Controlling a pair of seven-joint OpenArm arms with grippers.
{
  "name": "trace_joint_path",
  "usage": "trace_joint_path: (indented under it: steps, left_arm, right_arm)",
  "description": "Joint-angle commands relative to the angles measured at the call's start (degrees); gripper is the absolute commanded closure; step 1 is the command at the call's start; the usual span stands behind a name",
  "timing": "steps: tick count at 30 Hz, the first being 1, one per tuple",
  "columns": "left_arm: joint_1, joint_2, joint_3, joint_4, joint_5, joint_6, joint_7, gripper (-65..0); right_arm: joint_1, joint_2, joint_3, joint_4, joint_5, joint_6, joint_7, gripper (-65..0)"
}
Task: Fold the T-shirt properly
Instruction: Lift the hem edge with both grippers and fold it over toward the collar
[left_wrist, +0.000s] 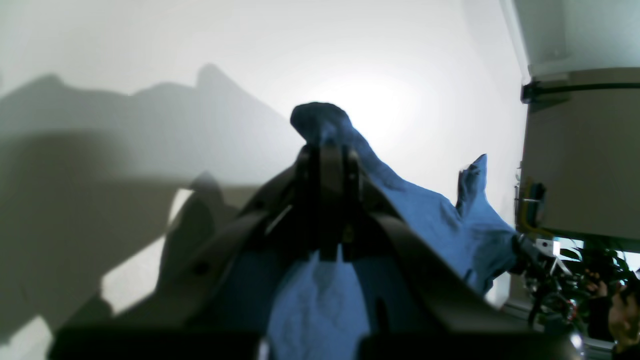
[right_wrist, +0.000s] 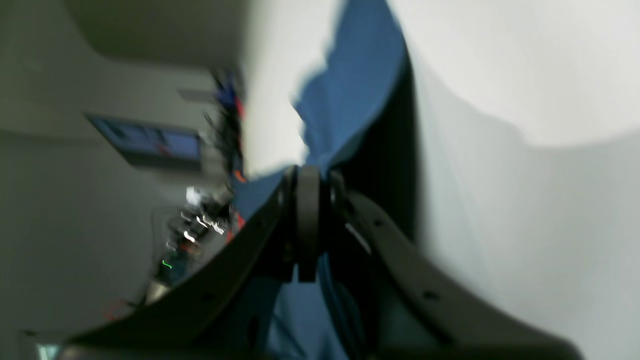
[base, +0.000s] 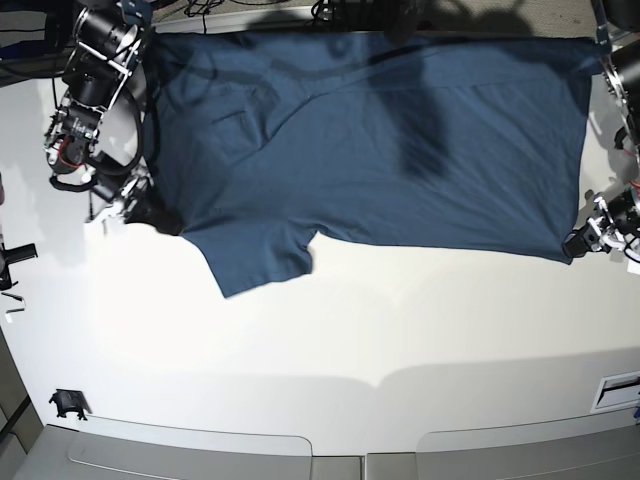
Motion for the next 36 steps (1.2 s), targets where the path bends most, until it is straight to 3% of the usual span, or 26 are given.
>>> trace_joint_path:
  steps: [1, 10, 25, 31, 36]
  left_arm:
    - [-1.4, -1.6, -0.3, 0.7, -2.7, -0.7, 0.2, 0.0]
    - [1.7, -2.3, -0.3, 1.7, -9.8, -0.7, 4.4, 0.0]
    - [21.2, -3.8, -0.4, 24.1, -9.6, -0.7, 5.7, 0.0]
    - [25.0, -3.8, -1.1, 25.8, -9.7, -0.7, 5.9, 0.0]
    - [26.9, -3.8, -7.2, 25.8, -9.7, -0.7, 5.9, 0.0]
  right_arm:
    - [1.3, 1.1, 1.1, 1.1, 2.9, 0.4, 0.6, 0.0]
    - [-4.2, 0.5, 2.1, 11.1, 5.0, 0.4, 0.6, 0.0]
    - [-17.4, 0.7, 2.2, 26.1, 5.0, 0.4, 0.6, 0.0]
    - [-20.3, 0.6, 2.6, 26.1, 5.0, 0.4, 0.6, 0.0]
    - [-21.5, 1.0, 2.7, 26.1, 4.9, 0.4, 0.6, 0.0]
